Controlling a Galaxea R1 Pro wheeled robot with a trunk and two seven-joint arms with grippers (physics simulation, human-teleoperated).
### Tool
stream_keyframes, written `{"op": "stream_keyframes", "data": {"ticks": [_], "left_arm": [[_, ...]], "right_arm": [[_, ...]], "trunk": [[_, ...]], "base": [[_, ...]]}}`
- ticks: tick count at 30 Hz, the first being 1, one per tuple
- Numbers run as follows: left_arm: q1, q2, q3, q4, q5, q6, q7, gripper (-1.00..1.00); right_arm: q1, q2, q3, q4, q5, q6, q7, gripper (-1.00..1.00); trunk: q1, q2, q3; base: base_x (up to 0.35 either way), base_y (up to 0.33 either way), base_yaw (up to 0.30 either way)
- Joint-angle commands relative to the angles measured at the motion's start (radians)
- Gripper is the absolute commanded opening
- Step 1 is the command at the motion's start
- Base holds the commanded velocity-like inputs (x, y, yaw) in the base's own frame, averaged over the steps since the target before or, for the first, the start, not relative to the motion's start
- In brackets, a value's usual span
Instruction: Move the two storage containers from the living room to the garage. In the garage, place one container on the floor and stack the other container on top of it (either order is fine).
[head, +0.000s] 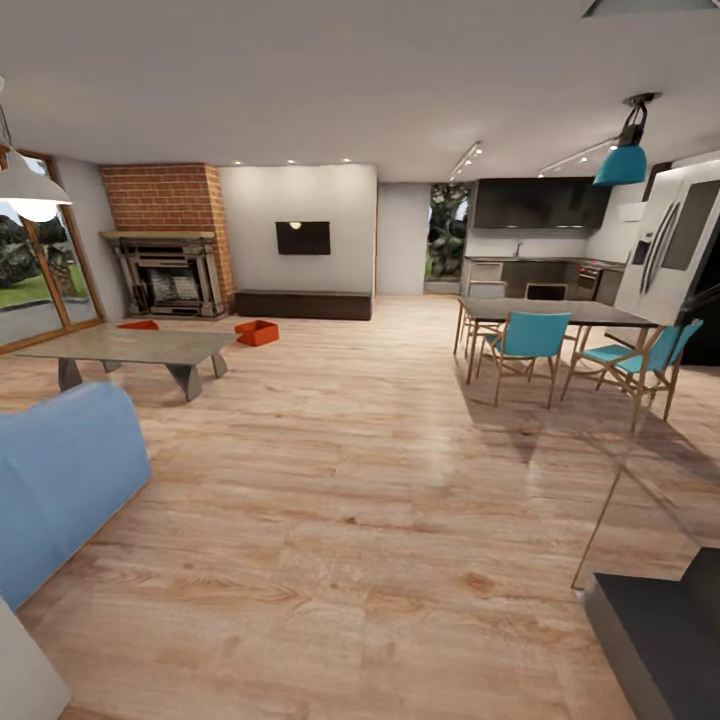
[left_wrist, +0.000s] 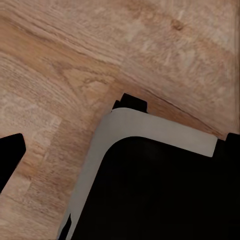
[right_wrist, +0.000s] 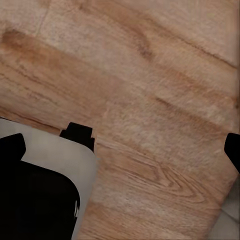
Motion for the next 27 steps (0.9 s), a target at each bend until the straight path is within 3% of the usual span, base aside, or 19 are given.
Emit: {"op": "stream_keyframes", "data": {"ticks": [1,12,27], "left_arm": [[0.000,0.000,0.005,-0.002,0.004,0.006,0.000,1.00],[0.000,-0.002,0.005,-0.002,0.003,0.006,0.000,1.00],[0.000,0.000,0.004,-0.002,0.004,0.006,0.000,1.00]], "right_arm": [[-0.001,0.001,0.008,0.003,-0.010,-0.004,0.003,1.00],[-0.001,0.001,0.007,0.003,-0.012,-0.001,0.002,1.00],[-0.001,0.001,0.007,0.003,-0.012,-0.001,0.002,1.00]], "trunk": [[0.001,0.000,-0.001],[0.001,0.000,-0.001],[0.001,0.000,-0.001]], "base": [[0.324,0.000,0.000],[0.324,0.000,0.094],[0.323,0.000,0.006]]}}
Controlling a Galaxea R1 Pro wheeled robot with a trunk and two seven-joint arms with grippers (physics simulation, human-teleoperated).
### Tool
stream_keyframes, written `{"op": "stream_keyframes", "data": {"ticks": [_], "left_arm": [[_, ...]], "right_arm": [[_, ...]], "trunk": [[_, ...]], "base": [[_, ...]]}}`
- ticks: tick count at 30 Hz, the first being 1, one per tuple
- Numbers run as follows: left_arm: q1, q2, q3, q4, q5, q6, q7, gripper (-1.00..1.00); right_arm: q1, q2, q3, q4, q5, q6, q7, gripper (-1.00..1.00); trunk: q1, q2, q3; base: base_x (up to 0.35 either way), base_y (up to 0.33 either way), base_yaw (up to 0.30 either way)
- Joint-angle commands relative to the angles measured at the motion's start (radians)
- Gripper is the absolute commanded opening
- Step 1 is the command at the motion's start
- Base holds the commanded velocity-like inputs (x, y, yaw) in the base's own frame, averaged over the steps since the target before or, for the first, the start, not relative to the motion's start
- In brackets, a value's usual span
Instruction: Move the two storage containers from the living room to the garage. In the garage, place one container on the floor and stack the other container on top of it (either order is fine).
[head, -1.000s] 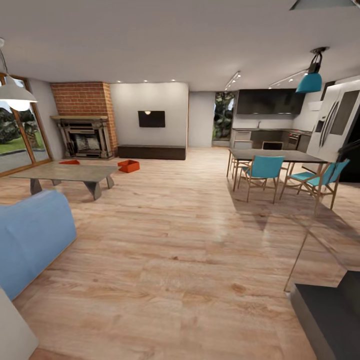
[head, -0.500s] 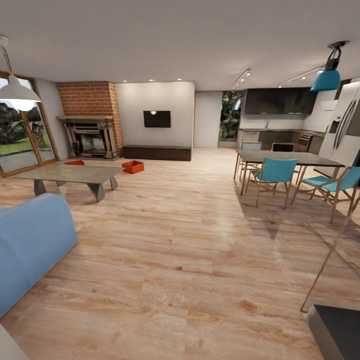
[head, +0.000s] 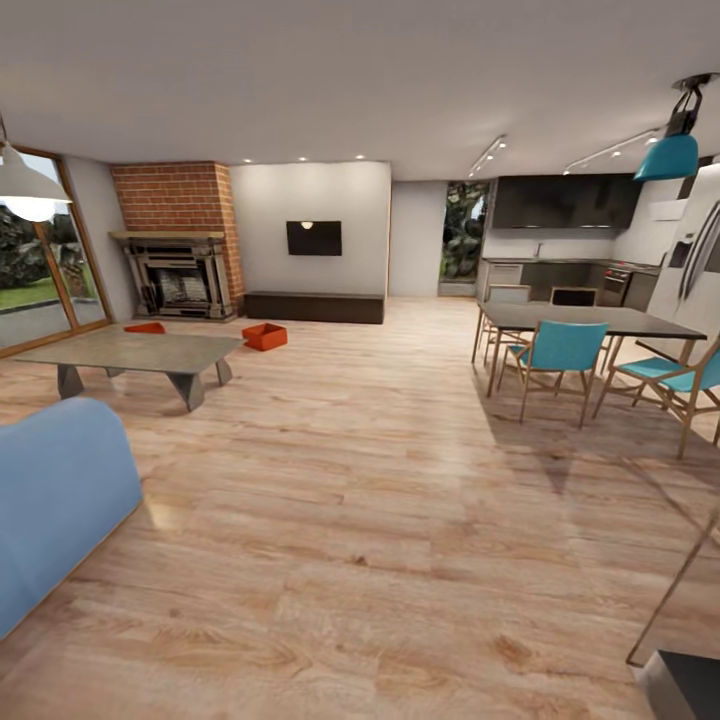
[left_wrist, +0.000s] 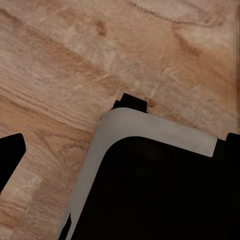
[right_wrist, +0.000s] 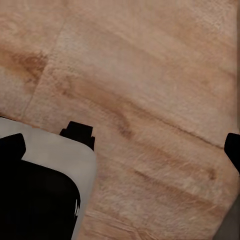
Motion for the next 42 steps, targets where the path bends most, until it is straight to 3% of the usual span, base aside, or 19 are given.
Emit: {"op": "stream_keyframes", "data": {"ticks": [1,25,29,31,37,42], "left_arm": [[0.000,0.000,0.005,-0.002,0.004,0.006,0.000,1.00],[0.000,-0.001,0.004,0.034,0.004,0.008,0.000,1.00],[0.000,-0.001,0.004,0.049,0.005,0.008,0.000,1.00],[0.000,0.000,0.005,0.091,0.005,0.005,0.000,1.00],[0.000,0.000,0.006,0.117,0.004,-0.001,0.000,1.00],[0.000,0.000,0.007,0.119,0.010,-0.005,0.000,1.00]], "right_arm": [[-0.001,0.000,0.008,0.003,-0.010,-0.006,0.003,1.00],[0.002,0.009,0.010,0.003,-0.012,-0.014,0.005,1.00],[0.043,0.012,0.009,0.003,-0.011,-0.019,0.009,1.00],[0.096,0.014,0.008,0.002,-0.013,-0.053,0.010,1.00],[0.119,0.014,0.000,0.003,-0.023,-0.088,0.004,1.00],[0.120,0.010,-0.002,0.002,-0.064,-0.088,0.003,1.00]], "trunk": [[0.001,0.000,-0.001],[0.001,0.000,-0.001],[0.001,0.000,-0.001],[0.001,0.000,-0.001],[0.001,0.000,-0.001],[0.001,0.000,-0.001]], "base": [[0.323,0.000,0.000],[0.323,0.000,0.000],[0.324,0.000,0.000],[0.324,0.000,0.000],[0.324,0.000,0.000],[0.324,0.000,0.000]]}}
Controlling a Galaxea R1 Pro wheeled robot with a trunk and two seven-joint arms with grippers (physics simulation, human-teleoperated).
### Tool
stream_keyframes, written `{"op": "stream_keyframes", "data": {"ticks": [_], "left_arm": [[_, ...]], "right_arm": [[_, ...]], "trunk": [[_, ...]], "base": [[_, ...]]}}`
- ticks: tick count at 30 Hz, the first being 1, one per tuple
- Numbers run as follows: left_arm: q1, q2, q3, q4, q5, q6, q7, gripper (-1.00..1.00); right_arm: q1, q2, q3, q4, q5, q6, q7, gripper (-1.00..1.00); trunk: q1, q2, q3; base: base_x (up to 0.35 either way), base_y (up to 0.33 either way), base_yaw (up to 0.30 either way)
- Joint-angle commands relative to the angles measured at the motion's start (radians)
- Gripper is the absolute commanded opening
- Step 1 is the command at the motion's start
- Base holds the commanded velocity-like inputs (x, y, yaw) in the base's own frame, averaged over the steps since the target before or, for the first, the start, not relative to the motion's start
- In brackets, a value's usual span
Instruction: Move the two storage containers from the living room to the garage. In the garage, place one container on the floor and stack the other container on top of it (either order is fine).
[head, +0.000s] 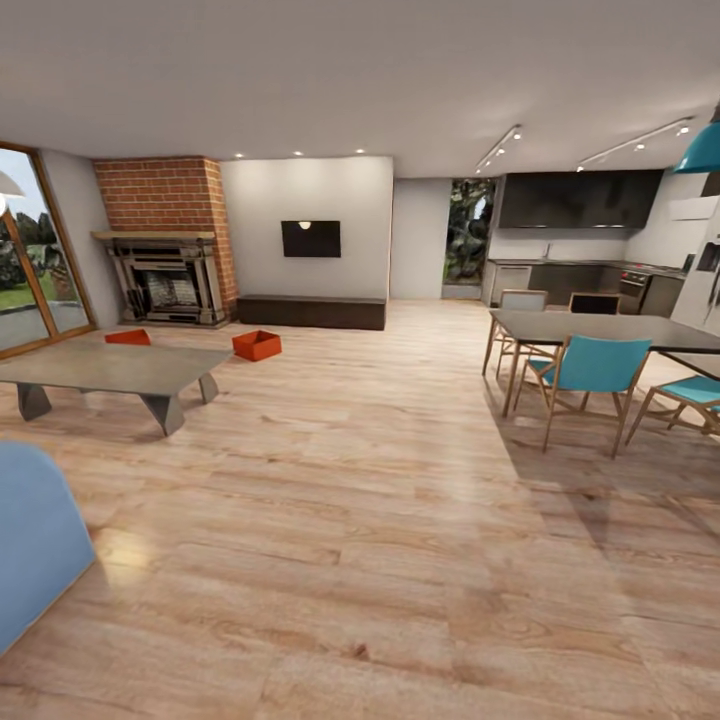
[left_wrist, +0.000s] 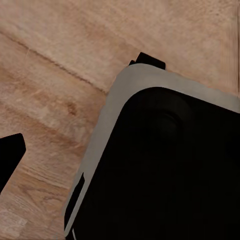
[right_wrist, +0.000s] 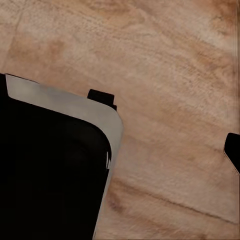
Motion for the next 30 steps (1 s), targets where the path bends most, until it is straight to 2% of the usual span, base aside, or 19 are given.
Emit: {"op": "stream_keyframes", "data": {"ticks": [1,9,16,30], "left_arm": [[0.000,0.000,0.006,-0.002,0.001,0.005,0.000,1.00],[0.000,-0.001,0.006,-0.002,0.002,0.003,0.000,1.00],[0.000,-0.001,0.006,-0.002,0.000,0.008,0.000,1.00],[0.000,-0.002,0.006,-0.003,-0.005,0.006,0.000,1.00]], "right_arm": [[-0.001,0.000,0.009,0.003,-0.014,-0.005,0.003,1.00],[-0.001,-0.003,0.013,0.002,-0.014,-0.001,0.002,1.00],[-0.001,0.010,0.019,0.000,-0.012,0.001,0.003,1.00],[-0.001,0.012,0.020,-0.001,-0.010,0.001,0.003,1.00]], "trunk": [[0.001,0.000,-0.001],[0.001,0.000,-0.001],[0.001,0.000,-0.001],[0.001,0.000,-0.001]], "base": [[0.324,0.000,0.000],[0.324,0.000,0.000],[0.324,0.000,0.000],[0.324,0.000,0.000]]}}
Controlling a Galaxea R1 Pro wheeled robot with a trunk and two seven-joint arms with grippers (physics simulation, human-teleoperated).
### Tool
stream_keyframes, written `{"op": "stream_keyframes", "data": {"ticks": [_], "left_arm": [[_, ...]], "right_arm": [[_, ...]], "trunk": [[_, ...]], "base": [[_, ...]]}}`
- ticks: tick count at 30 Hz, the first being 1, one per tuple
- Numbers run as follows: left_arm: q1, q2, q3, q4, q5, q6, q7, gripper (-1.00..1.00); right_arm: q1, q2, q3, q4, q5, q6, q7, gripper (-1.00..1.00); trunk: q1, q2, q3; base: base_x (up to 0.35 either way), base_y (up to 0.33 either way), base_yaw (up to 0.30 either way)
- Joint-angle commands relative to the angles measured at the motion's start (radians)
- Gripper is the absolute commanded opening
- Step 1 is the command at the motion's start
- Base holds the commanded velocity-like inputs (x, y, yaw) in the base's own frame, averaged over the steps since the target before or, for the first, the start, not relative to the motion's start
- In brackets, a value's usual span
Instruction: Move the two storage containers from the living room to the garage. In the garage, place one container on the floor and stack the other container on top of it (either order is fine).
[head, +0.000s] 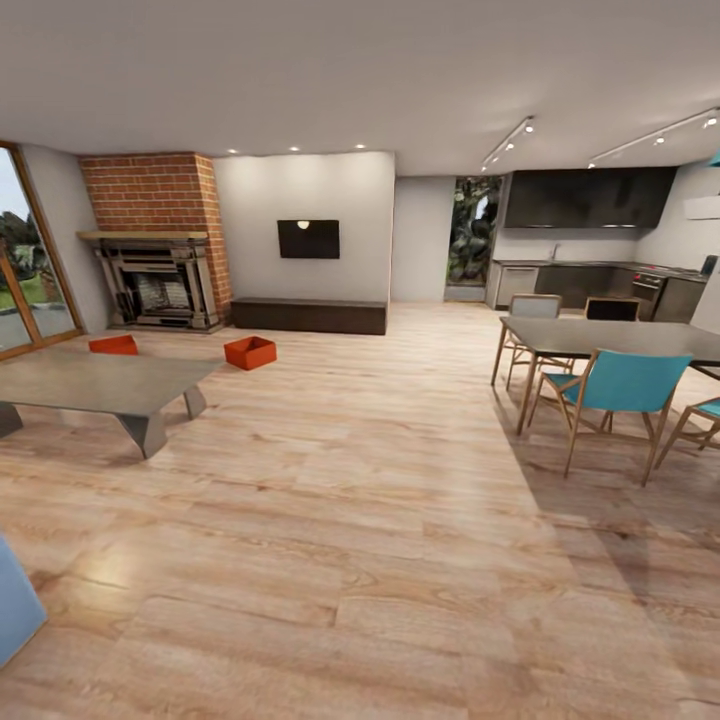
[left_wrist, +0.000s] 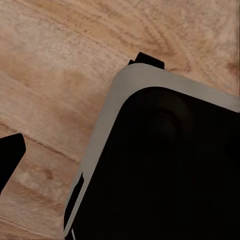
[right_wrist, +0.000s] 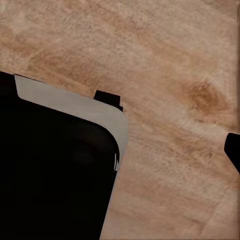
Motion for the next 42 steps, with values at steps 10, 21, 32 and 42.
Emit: {"op": "stream_keyframes", "data": {"ticks": [10,21,32,42], "left_arm": [[0.000,0.001,0.006,-0.001,0.006,0.002,0.000,1.00],[0.000,0.001,0.006,-0.001,0.006,0.001,0.000,1.00],[0.000,0.001,0.006,-0.001,0.006,0.001,0.000,1.00],[0.000,0.001,0.006,0.000,0.006,0.001,0.000,1.00]], "right_arm": [[-0.001,0.000,0.008,0.003,-0.010,-0.006,0.003,1.00],[-0.001,0.000,0.008,0.003,-0.010,-0.006,0.003,1.00],[-0.001,0.000,0.008,0.003,-0.010,-0.006,0.003,1.00],[-0.001,0.000,0.008,0.003,-0.010,-0.006,0.003,1.00]], "trunk": [[0.001,0.000,-0.001],[0.001,0.000,-0.001],[0.001,0.000,-0.001],[0.001,0.000,-0.001]], "base": [[0.324,0.000,0.000],[0.324,0.000,0.000],[0.324,0.000,0.000],[0.324,0.000,0.000]]}}
